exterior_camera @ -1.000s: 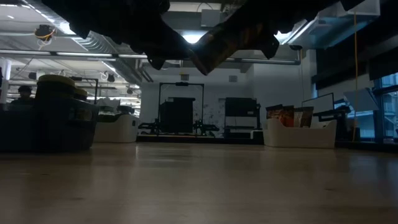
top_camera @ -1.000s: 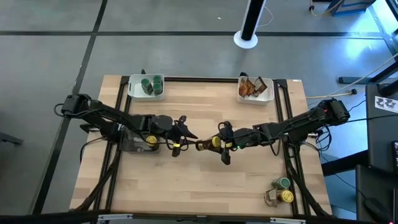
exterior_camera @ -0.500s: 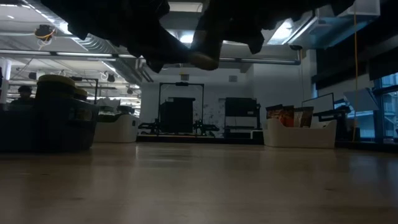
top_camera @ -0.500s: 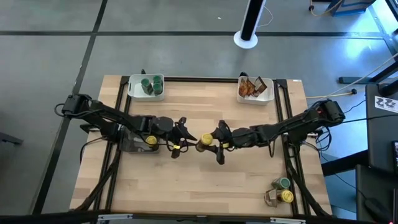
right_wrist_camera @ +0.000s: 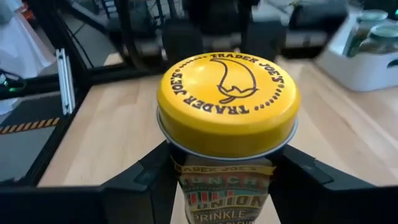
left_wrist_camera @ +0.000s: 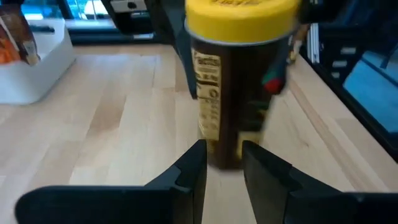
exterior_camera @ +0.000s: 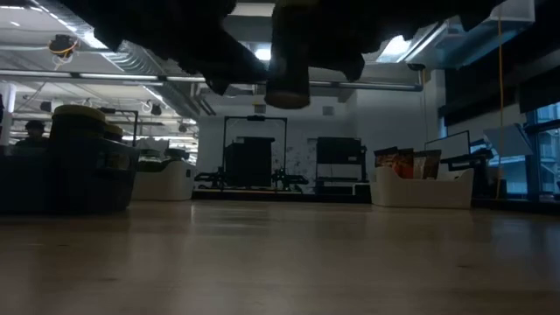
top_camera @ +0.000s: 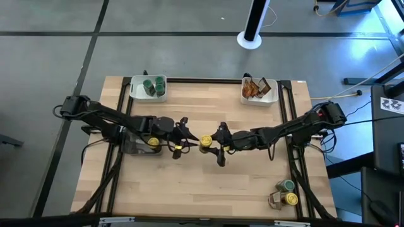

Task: Sort spices by type
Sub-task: Put the yellow seasoning bottle into the black bin

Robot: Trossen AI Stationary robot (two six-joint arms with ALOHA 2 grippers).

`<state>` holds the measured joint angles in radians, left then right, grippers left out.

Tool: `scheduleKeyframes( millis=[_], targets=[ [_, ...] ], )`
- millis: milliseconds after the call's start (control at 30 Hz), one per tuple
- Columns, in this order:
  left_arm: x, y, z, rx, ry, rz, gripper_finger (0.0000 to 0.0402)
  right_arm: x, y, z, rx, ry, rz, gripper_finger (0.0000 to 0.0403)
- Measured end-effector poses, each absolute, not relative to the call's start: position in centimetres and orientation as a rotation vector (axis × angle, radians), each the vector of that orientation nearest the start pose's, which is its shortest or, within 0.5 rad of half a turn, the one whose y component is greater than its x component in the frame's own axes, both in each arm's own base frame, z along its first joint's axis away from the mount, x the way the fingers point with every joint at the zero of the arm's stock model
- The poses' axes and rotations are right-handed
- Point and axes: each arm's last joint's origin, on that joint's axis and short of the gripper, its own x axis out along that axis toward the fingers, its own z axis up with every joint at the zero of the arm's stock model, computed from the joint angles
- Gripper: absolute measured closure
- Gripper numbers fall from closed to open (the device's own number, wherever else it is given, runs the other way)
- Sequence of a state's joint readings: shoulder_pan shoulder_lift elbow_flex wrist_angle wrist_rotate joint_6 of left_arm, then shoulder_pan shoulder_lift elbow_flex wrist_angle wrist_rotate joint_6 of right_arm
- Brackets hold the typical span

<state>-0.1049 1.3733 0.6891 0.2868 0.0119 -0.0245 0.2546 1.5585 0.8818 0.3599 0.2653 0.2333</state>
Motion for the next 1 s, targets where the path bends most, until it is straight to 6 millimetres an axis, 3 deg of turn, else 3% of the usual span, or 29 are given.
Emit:
scheduleKeyframes(
  millis=[267,533,800,1000],
  targets=[
    [25.5,-3.1,23.6,-0.038,0.446,-0.109,0.0315,33.4,7.9,19.2,0.133,0.433,-0.079,0.0201],
    [25.0,-3.5,23.6,0.02,0.423,-0.052,0.0315,35.9,8.4,14.0,0.1,0.382,-0.092,0.0201],
    [25.1,-3.5,23.9,-0.022,0.398,-0.043,0.0315,36.7,8.6,12.0,0.095,0.326,-0.091,0.0201],
    [25.2,-3.5,24.1,-0.018,0.375,-0.045,0.0315,36.6,8.6,11.7,0.081,0.338,-0.091,0.0201]
  ],
)
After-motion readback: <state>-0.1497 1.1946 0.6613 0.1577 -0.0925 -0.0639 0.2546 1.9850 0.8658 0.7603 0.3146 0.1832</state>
